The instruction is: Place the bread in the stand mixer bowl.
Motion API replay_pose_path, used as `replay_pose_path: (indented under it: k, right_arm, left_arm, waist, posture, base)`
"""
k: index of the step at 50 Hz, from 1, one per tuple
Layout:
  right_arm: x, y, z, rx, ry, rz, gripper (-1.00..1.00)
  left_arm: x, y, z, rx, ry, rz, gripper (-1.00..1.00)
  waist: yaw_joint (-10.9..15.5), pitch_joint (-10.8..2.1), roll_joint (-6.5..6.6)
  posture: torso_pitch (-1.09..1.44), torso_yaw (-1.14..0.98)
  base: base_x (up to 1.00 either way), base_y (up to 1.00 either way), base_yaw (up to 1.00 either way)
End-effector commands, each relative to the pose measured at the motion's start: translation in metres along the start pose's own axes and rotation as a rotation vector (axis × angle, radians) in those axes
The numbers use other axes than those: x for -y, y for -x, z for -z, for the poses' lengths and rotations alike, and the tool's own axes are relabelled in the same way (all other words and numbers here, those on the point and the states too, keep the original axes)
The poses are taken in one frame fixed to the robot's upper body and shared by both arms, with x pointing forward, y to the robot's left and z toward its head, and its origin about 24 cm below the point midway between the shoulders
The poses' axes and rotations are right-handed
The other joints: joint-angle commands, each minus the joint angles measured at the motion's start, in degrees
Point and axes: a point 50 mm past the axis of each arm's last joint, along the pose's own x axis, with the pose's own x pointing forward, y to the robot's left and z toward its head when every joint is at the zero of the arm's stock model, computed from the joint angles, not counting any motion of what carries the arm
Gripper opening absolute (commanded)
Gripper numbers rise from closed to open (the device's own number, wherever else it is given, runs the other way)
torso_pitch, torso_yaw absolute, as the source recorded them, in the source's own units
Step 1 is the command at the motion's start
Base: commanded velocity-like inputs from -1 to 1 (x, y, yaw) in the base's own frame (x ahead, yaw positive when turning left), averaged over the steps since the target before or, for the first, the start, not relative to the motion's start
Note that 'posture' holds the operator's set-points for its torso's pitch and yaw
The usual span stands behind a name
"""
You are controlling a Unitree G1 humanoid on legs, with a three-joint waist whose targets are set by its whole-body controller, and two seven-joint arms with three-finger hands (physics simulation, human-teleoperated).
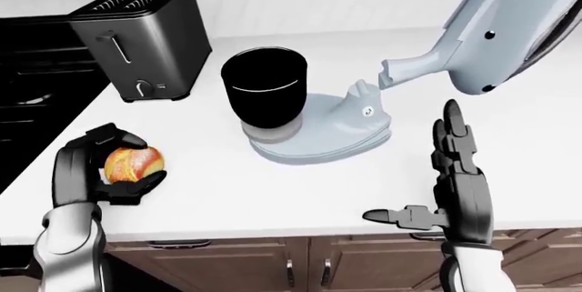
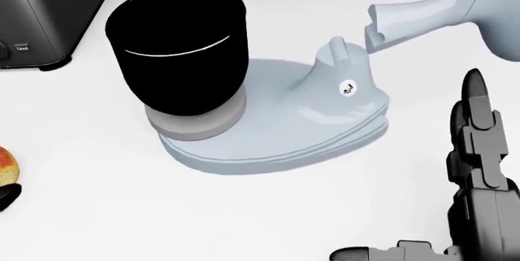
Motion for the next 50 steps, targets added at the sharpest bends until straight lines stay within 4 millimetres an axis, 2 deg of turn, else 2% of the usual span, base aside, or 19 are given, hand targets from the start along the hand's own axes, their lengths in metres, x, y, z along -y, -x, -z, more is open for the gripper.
replay_pose_path:
  k: [1,6,18,31,40,50]
  right_arm:
    - [0.0,-0.001,-0.007,0.043,-0.007,0.002,1.0]
    - [0.0,-0.001,-0.007,0.043,-0.007,0.002,1.0]
    - [0.001,0.001,-0.009,0.047,-0.003,0.002,1.0]
    - [0.002,0.001,-0.01,0.048,-0.003,0.003,1.0]
    - [0.002,0.001,-0.012,0.051,-0.004,0.002,1.0]
    - [0.004,0.001,-0.013,0.055,-0.002,0.004,1.0]
  left_arm:
    - [0.018,0.004,0.017,-0.102,0.01,0.135,-1.0]
    - [0.017,0.005,0.015,-0.097,0.02,0.138,-1.0]
    - [0.006,0.006,-0.006,-0.043,0.064,0.1,-1.0]
    - [-0.011,0.004,-0.037,0.052,0.099,0.038,-1.0]
    - [-0.014,0.002,-0.06,0.108,0.085,0.039,-1.0]
    - [-0.019,0.0,-0.075,0.145,0.076,0.029,-1.0]
  waist:
    - [0.04,0.17,-0.29]
    - [-0.08,0.04,-0.2]
    - [-0.27,0.44,-0.31]
    - [-0.28,1.12,-0.76]
    - [-0.18,1.39,-1.22]
    - [-0.01,1.48,-1.24]
  posture:
    - [0.0,0.0]
    - [0.0,0.0]
    - [0.0,0.0]
    - [0.0,0.0]
    - [0.0,0.0]
    - [0.0,0.0]
  base:
    - [0.0,0.0,0.0]
    - [0.0,0.0,0.0]
    - [0.0,0.0,0.0]
    - [0.0,0.0,0.0]
    - [0.0,0.0,0.0]
    - [0.0,0.0,0.0]
